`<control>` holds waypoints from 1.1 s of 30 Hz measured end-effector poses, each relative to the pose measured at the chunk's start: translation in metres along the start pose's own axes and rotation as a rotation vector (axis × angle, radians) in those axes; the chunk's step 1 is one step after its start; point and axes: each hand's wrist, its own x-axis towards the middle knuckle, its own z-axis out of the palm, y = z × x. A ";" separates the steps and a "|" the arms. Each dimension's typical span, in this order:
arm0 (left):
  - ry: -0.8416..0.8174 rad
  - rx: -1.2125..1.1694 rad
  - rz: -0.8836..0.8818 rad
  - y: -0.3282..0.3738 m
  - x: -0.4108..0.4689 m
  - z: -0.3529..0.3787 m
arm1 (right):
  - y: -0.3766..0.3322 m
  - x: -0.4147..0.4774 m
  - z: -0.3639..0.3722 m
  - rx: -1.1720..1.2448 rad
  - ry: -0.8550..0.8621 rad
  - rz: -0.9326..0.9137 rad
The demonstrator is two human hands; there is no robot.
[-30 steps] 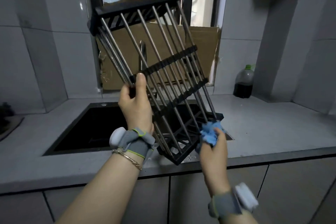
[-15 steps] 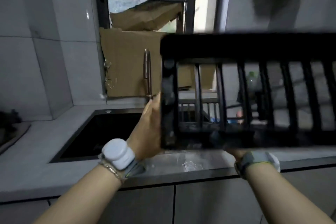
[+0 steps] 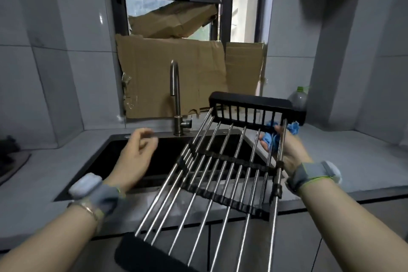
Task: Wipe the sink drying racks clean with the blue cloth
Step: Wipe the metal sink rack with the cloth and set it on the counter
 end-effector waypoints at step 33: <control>-0.126 -0.413 -0.289 0.051 0.004 0.089 | 0.046 -0.088 0.063 -1.415 -0.412 -0.977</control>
